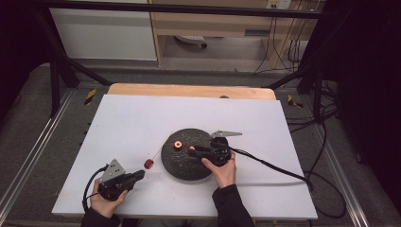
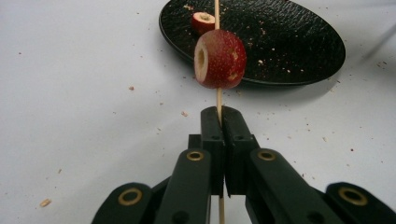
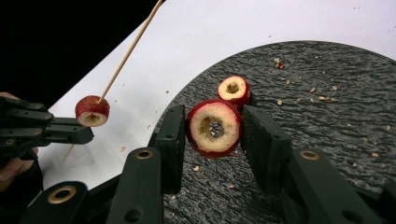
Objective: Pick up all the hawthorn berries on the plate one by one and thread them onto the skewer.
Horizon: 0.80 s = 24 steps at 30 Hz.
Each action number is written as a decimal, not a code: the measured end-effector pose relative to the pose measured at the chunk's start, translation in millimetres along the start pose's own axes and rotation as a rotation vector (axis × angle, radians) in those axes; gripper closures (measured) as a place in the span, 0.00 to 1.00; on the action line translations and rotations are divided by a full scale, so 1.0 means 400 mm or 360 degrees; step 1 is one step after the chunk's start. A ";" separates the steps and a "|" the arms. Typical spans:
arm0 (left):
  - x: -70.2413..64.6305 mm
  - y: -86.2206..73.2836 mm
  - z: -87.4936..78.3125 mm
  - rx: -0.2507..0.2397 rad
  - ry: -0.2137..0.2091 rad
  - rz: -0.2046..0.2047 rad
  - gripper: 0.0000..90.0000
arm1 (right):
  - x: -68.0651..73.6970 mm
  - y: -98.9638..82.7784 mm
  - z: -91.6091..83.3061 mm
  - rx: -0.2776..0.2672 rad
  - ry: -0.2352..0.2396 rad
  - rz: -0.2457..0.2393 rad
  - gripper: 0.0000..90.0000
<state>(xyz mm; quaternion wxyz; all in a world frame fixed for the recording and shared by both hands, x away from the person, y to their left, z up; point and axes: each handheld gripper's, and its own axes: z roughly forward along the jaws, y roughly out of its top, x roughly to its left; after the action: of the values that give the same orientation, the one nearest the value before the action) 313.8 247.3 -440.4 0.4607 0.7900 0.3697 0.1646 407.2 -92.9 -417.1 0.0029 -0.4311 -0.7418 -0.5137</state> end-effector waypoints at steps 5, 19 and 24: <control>-0.002 0.001 0.002 -0.0001 -0.0002 0.0001 0.98 | -0.003 -0.016 -0.005 -0.0098 0.0018 0.0054 0.68; -0.016 0.004 0.009 -0.0023 -0.0009 0.0007 0.98 | 0.011 -0.034 -0.010 -0.0356 0.0062 0.0126 0.68; -0.023 0.006 0.011 -0.0049 -0.0002 0.0002 0.98 | 0.014 -0.029 -0.013 -0.0460 0.0078 0.0156 0.68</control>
<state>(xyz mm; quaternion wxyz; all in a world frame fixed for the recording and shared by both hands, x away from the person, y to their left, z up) 311.5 237.1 -439.8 0.4728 0.7831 0.3664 0.1702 393.8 -94.4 -420.9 -0.0160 -0.4501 -0.6380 -0.6246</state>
